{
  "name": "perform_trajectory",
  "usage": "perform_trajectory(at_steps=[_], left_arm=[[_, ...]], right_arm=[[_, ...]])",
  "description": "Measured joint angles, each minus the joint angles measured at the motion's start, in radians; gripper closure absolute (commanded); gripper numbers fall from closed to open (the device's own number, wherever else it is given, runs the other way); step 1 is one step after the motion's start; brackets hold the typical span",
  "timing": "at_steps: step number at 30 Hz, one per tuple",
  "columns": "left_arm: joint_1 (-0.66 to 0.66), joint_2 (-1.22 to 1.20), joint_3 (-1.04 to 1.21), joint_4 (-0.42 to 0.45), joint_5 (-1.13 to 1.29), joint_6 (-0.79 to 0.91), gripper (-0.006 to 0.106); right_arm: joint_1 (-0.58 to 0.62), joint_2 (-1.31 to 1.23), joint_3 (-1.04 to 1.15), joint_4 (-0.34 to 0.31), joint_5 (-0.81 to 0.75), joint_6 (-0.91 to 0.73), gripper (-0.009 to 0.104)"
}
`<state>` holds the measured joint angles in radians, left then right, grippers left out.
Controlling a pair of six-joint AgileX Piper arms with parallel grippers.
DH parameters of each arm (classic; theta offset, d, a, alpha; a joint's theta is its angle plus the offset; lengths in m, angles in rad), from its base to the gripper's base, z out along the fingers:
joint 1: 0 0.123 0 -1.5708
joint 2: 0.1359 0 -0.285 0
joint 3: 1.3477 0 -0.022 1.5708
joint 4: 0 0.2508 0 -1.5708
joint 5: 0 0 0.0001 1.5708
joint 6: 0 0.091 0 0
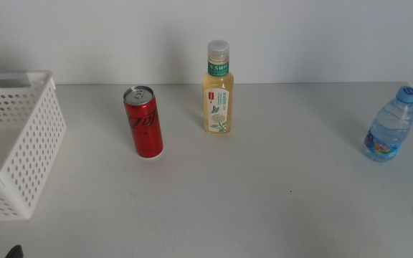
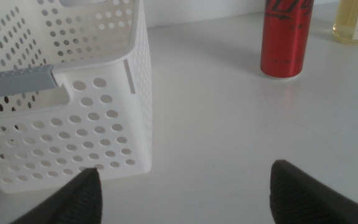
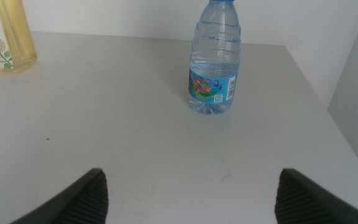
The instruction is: Use arms to grab the bottles and put them into the dustbin to the left of the table.
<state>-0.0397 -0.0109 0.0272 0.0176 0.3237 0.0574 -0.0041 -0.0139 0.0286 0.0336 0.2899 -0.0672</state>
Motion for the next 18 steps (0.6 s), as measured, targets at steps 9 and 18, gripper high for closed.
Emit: perform_trajectory(at_steps=[9, 18], left_arm=[[0.0, 0.0, 0.001, 0.007, -0.028, 0.0, 0.01], [-0.125, 0.271, 0.001, -0.042, -0.264, 0.0, 0.01]], right_arm=[[0.0, 0.0, 0.0, 0.0, 0.0, 0.0, 0.017], [0.0, 0.0, 0.0, 0.0, 0.0, 0.0, 0.017]])
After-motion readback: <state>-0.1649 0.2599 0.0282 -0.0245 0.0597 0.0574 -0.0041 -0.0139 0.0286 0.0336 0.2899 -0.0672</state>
